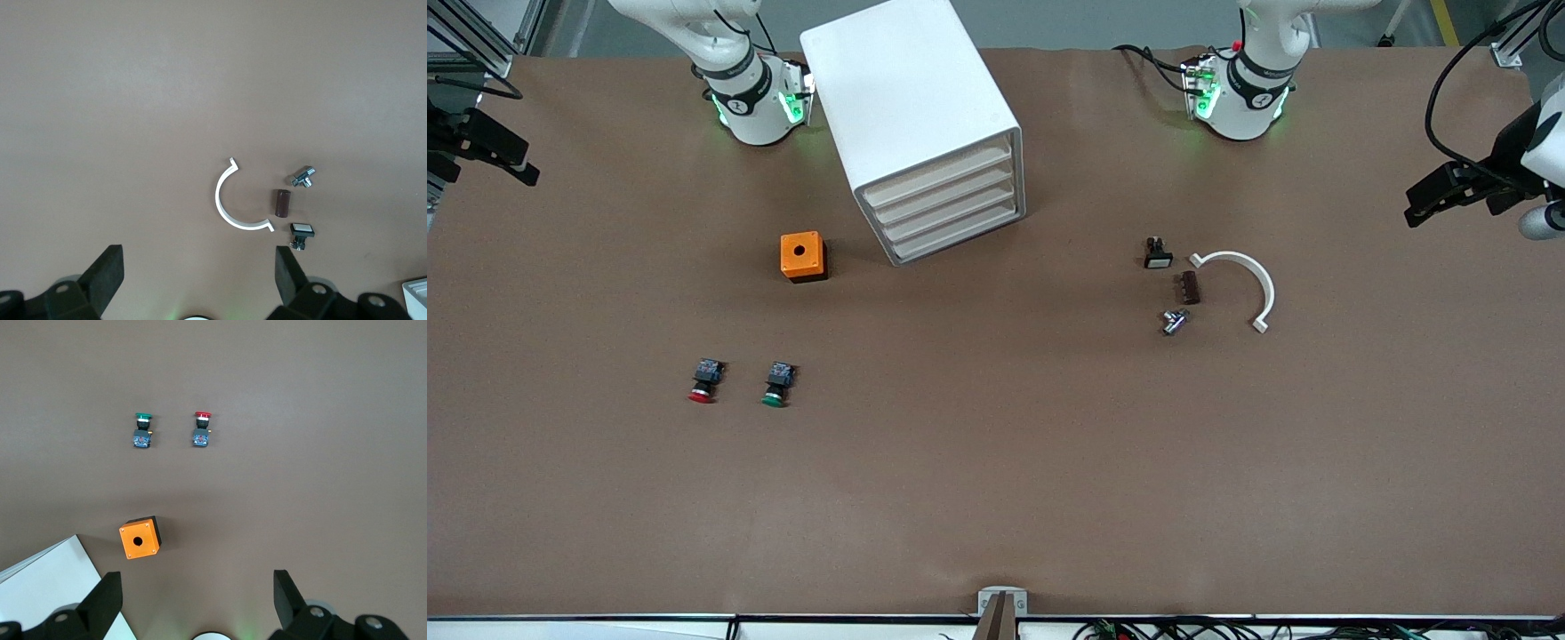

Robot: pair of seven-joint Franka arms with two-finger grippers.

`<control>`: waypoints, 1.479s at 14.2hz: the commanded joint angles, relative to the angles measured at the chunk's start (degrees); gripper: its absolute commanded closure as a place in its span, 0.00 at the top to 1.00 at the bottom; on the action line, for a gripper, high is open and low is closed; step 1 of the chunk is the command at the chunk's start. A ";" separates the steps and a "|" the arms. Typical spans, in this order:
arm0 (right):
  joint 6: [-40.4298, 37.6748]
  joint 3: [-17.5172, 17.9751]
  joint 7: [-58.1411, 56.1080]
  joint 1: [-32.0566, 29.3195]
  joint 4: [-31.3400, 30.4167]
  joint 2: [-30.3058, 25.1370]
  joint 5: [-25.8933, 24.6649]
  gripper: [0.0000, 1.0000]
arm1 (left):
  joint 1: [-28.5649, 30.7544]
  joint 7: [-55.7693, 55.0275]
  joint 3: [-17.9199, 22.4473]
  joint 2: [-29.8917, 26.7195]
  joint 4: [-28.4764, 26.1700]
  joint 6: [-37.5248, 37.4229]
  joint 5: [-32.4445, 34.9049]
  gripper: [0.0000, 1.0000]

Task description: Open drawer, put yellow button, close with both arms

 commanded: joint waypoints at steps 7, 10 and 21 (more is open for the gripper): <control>-0.34 0.06 -0.32 0.16 0.07 -0.75 -0.70 1.00 | 0.20 2.33 -1.76 -1.37 -1.49 -0.09 -4.36 1.00; -0.25 -0.02 -0.41 0.08 0.16 -0.75 -0.70 1.00 | 0.21 2.68 -1.67 -0.93 -1.06 -0.18 -3.74 1.00; -0.25 -0.02 -0.50 0.16 0.16 -0.67 -0.70 1.00 | 0.03 2.16 -1.67 0.92 1.76 -0.88 -2.07 1.00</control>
